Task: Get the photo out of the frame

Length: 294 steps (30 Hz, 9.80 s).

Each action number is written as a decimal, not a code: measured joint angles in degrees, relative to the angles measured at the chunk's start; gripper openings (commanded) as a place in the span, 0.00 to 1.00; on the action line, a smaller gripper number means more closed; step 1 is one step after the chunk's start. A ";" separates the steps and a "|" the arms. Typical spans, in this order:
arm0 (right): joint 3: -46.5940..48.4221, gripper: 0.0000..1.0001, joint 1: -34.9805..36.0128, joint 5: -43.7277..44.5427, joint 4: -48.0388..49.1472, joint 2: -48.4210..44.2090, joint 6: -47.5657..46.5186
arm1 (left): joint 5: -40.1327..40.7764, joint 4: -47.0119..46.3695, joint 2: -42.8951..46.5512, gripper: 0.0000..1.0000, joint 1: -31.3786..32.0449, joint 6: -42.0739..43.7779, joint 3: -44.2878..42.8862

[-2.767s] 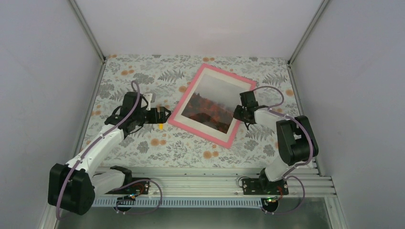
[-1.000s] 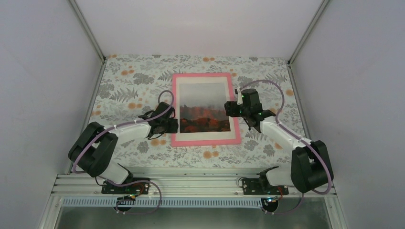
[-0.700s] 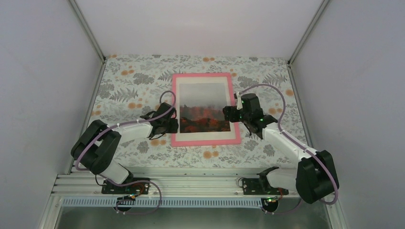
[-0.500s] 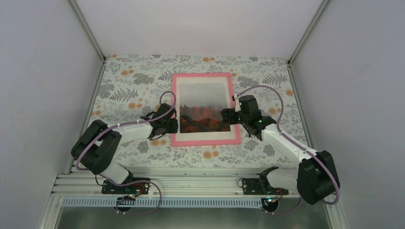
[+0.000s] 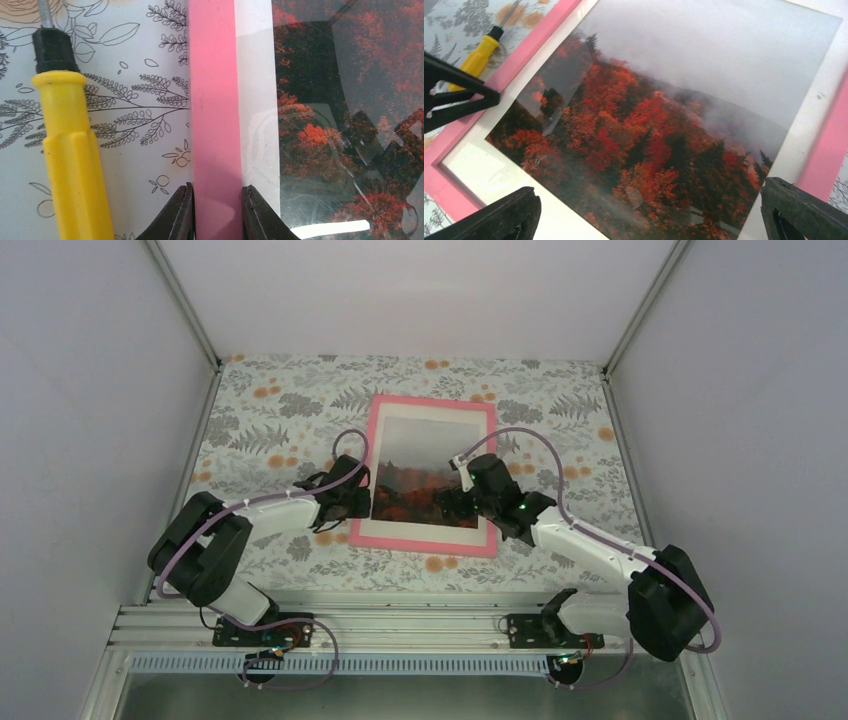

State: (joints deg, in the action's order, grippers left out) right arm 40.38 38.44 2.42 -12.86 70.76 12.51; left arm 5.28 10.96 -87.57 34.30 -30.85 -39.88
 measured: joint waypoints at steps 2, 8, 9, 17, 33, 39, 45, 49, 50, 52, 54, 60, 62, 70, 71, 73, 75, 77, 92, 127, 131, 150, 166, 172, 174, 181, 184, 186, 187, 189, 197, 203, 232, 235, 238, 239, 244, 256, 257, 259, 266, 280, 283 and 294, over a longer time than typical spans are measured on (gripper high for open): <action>0.00 1.00 2.43 1.11 0.37 0.00 -0.59 | 0.42 1.68 0.04 0.02 0.00 -0.02 -0.72; 0.02 1.00 11.17 5.60 0.59 0.28 -2.56 | 2.95 7.61 1.25 0.02 0.22 -0.55 -3.63; 0.02 1.00 12.72 6.36 0.59 0.59 -3.02 | 3.52 8.76 1.53 0.02 0.28 -0.68 -4.33; 1.05 1.00 23.23 13.86 -0.24 5.46 -5.68 | 8.44 16.68 2.10 0.02 0.31 -1.14 -11.15; 4.72 0.91 35.82 41.35 2.10 21.05 -12.66 | 11.26 22.58 4.28 0.02 0.31 -0.63 -16.06; 4.85 0.87 35.80 49.27 7.61 25.14 -17.42 | 11.23 23.23 4.46 0.02 0.31 -0.63 -16.09; 5.60 0.79 35.80 54.80 14.23 30.42 -22.43 | 10.95 23.30 4.46 0.02 0.31 -0.63 -16.09; 5.88 0.70 35.80 57.92 16.55 33.35 -23.76 | 10.80 23.30 4.46 0.02 0.31 -0.63 -16.09; 5.95 0.67 35.80 58.55 16.87 33.77 -23.85 | 10.78 23.30 4.46 0.02 0.31 -0.63 -16.09; 6.16 0.60 35.80 59.71 17.27 34.16 -23.96 | 10.73 23.30 4.46 0.02 0.31 -0.63 -16.09; 6.47 0.49 35.82 60.33 17.59 34.42 -24.22 | 10.58 23.17 4.46 0.02 0.24 -0.70 -16.09; 6.93 0.24 35.82 62.47 17.92 34.69 -24.50 | 9.27 21.27 5.62 0.03 -0.02 -1.51 -16.04; 7.13 0.19 35.93 62.99 16.94 34.71 -27.32 | 9.07 20.52 6.67 0.05 -0.28 -1.46 -16.04; 7.34 0.04 36.74 65.64 16.57 34.67 -29.90 | 4.02 18.12 11.13 0.26 -2.82 -1.14 -14.23; 7.39 0.04 36.94 65.53 16.74 34.51 -29.88 | 2.99 18.03 12.26 0.30 -3.48 -1.22 -13.73; 7.54 0.04 37.20 65.09 16.94 33.79 -29.57 | 0.85 17.75 15.02 0.36 -4.98 -1.60 -13.05; 7.56 0.04 37.18 64.98 16.37 32.54 -29.38 | 0.72 17.38 18.47 0.38 -7.52 -1.79 -13.03; 7.56 0.04 36.89 64.65 15.76 31.10 -29.33 | 0.66 16.70 21.92 0.46 -10.01 -1.81 -13.03; 6.36 0.04 32.35 56.94 19.74 11.80 -26.38 | -2.38 17.27 42.03 0.74 -14.08 -5.14 -12.52; -11.56 0.04 16.46 34.23 41.44 1.97 54.12 | -22.10 4.07 40.46 0.83 -14.08 -16.83 7.26; -13.14 0.04 16.17 33.59 41.62 2.64 64.63 | -25.77 -0.46 37.00 0.83 -14.08 -18.82 9.90; -14.67 0.04 16.15 23.67 42.16 9.79 89.48 | -39.19 -22.93 20.94 0.67 -14.08 -29.38 18.32; -14.99 0.58 16.57 18.88 29.44 8.81 88.98 | -41.20 -27.15 16.52 0.13 -14.56 -35.01 20.22; -14.97 0.80 16.55 18.80 22.10 4.02 85.00 | -41.11 -26.75 16.46 0.06 -14.49 -33.24 20.13; -14.95 0.84 16.57 18.78 19.39 2.01 83.62 | -41.07 -26.29 16.11 0.06 -14.49 -32.37 19.85; -13.73 0.90 15.47 18.49 6.73 -5.79 75.93 | -40.41 -22.18 13.40 0.02 -14.49 -26.84 15.80; -11.41 0.90 14.95 18.71 -0.04 -8.87 71.17 | -40.24 -20.11 12.00 0.02 -14.56 -23.69 13.90; -10.03 0.95 14.16 18.75 -2.67 -10.27 67.60 | -40.09 -18.73 11.76 0.02 -14.58 -22.12 13.20; -9.44 0.95 13.33 18.69 -3.54 -10.91 65.29 | -40.04 -18.10 11.74 0.02 -14.60 -21.53 13.03; -8.59 0.97 10.51 18.10 -4.50 -11.85 60.13 | -40.04 -16.68 11.69 0.02 -14.60 -20.39 12.55; -8.11 0.99 -3.43 9.68 -2.49 -9.68 41.33 | -41.24 -12.39 10.47 0.02 -14.60 -15.65 11.17; -6.88 1.00 -11.87 1.90 1.18 -3.17 31.17 | -41.92 -10.34 9.62 0.03 -14.60 -12.90 11.17; -4.13 1.00 -15.65 -11.17 5.14 11.87 17.46 | -30.40 -4.46 6.21 0.53 -14.14 -5.09 9.86; -3.96 1.00 -15.65 -11.08 5.11 11.87 17.40 | -27.67 -1.73 7.96 0.58 -14.16 -4.46 9.49; -3.72 1.00 -15.65 -10.60 4.85 11.80 17.22 | -24.00 3.04 11.17 0.62 -14.16 -4.22 8.94; -3.58 1.00 -15.65 -10.43 4.63 11.76 17.09 | -23.45 3.85 11.87 0.64 -14.16 -4.17 8.74; -2.73 1.00 -15.65 -9.27 3.78 11.63 16.20 | -15.37 11.39 17.42 0.68 -14.16 -3.54 4.15; -2.14 1.00 -15.65 -8.33 3.50 11.56 14.27 | -3.52 16.15 7.26 0.64 -14.21 -1.38 -4.26; -2.14 1.00 -15.65 -8.33 3.52 11.56 14.19 | -3.15 16.17 6.01 0.63 -14.21 -1.25 -4.72; -2.14 1.00 -15.65 -8.35 3.52 11.58 13.99 | -2.54 16.15 3.89 0.60 -14.10 -1.03 -5.57; -2.14 1.00 -15.65 -8.90 3.87 12.11 13.40 | 0.57 16.00 -1.49 0.55 -11.89 -0.68 -7.65; -2.16 1.00 -15.65 -10.43 4.28 12.98 12.94 | 3.69 15.72 -6.99 0.33 -9.73 0.24 -10.10; -2.16 1.00 -15.65 -10.88 4.35 13.31 12.81 | 3.74 15.63 -6.99 0.27 -9.64 0.31 -10.10; -2.16 1.00 -15.17 -11.65 5.09 14.75 12.72 | 3.78 16.20 -5.55 0.14 -9.64 0.42 -9.55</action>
State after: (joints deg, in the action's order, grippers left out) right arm 38.22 23.27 -9.23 -7.77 85.52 25.23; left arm 9.06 27.16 -93.12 24.67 -30.44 -49.43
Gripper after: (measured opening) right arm 0.998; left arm 0.176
